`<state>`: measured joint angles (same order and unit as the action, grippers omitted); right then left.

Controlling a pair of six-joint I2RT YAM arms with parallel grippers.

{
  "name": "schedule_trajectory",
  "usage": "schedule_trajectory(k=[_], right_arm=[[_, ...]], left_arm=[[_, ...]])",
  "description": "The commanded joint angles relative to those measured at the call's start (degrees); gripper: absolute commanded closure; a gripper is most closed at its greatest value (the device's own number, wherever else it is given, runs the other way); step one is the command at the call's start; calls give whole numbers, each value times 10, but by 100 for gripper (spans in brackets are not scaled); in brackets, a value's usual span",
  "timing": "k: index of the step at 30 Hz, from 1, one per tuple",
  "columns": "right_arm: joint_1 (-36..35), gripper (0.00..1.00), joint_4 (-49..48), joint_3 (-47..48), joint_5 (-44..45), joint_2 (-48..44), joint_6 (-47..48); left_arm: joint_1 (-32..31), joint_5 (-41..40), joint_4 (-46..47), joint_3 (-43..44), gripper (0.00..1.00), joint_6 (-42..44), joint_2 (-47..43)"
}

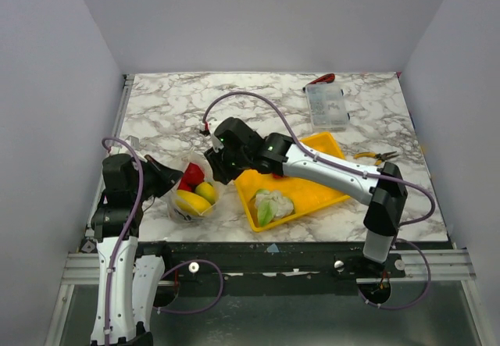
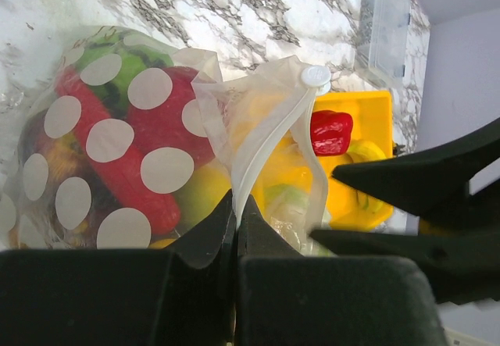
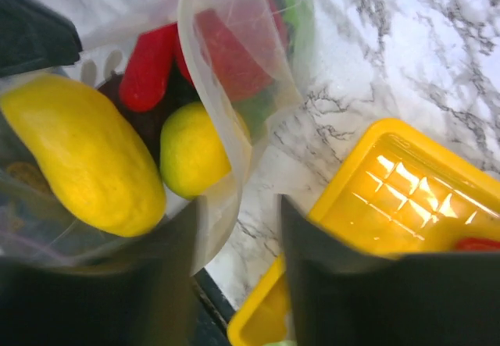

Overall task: Place the food in the zip-top bag and seal the zipper
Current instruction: Adjust the zipper food storage bag at the center of the board.

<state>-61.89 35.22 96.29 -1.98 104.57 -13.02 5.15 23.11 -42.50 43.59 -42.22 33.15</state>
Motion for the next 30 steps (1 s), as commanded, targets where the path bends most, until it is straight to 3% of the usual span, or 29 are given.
schedule_trajectory(k=[1, 2, 6, 9, 14, 18, 23, 30], right_arm=[[-5, 89, -9, 55, -78, 41, -55], [-6, 99, -27, 59, -106, 38, -104], [-11, 100, -170, 20, -218, 5, -297], [-9, 100, -327, -67, -230, -33, -412], [11, 100, -334, -154, -116, -42, -449], [24, 100, -348, -183, -114, -40, -474], [24, 100, -343, -140, -95, -81, -468], [25, 100, -386, -191, -67, -73, -532]], left_arm=[[2, 49, 20, 21, 100, 18, 12], [2, 67, 28, 24, 100, 17, 16], [-1, 146, 74, 34, 100, -42, 5], [-2, 127, 65, 43, 100, -62, -12], [-1, 87, 59, -27, 100, -33, 24], [0, 134, 41, -20, 100, 12, 80], [0, 133, 54, 57, 100, 26, 7], [-1, 178, 61, -3, 100, 45, 66]])
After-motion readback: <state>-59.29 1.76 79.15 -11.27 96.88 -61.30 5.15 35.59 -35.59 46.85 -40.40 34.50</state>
